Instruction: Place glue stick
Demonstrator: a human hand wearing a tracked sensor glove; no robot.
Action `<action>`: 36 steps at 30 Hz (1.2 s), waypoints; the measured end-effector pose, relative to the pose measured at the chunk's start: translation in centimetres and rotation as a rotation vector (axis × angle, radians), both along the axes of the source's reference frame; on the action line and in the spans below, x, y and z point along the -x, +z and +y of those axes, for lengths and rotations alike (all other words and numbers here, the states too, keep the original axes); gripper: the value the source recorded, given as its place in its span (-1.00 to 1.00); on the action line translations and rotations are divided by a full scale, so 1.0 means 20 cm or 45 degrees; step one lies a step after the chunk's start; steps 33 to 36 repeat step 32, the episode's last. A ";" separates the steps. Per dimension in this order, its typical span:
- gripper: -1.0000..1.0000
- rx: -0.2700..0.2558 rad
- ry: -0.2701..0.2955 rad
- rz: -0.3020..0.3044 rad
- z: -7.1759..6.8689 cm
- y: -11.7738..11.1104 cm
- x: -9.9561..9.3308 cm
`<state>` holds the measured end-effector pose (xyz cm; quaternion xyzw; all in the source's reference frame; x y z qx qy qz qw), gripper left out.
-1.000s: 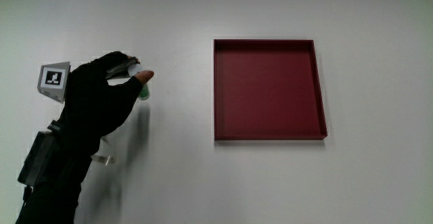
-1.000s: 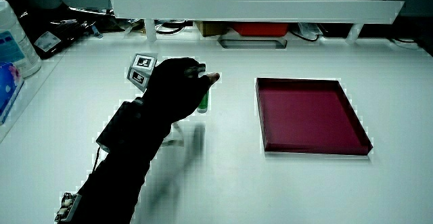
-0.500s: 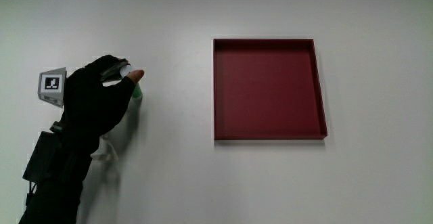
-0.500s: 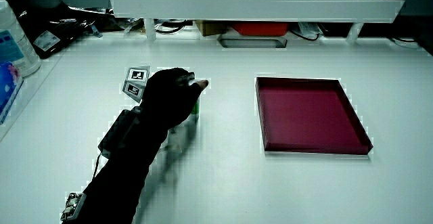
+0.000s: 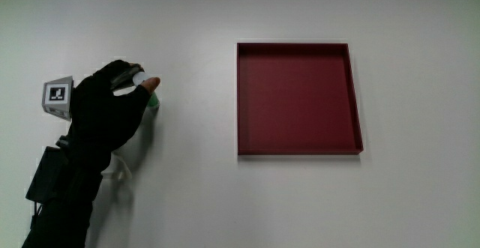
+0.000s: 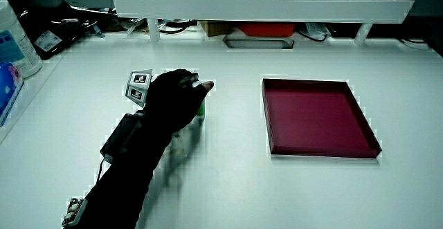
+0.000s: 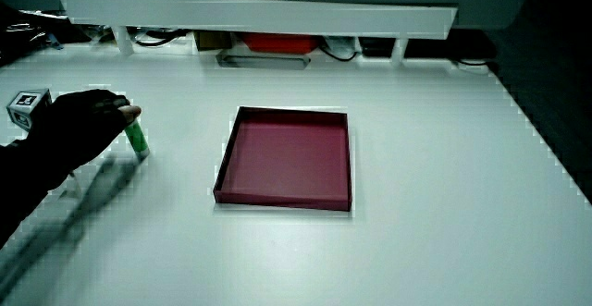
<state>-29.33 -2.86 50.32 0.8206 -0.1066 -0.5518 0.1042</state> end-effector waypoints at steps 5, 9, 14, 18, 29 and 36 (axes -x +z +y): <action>-0.43 -0.001 0.001 0.006 0.00 0.00 0.00; -0.57 0.005 0.002 -0.023 0.00 0.00 0.01; -0.75 0.010 -0.004 -0.005 0.02 -0.02 0.01; -0.89 -0.033 -0.021 0.001 0.08 -0.07 0.01; -1.00 0.026 0.151 -0.361 0.30 -0.26 -0.05; -1.00 -0.196 0.230 -0.318 0.38 -0.33 -0.10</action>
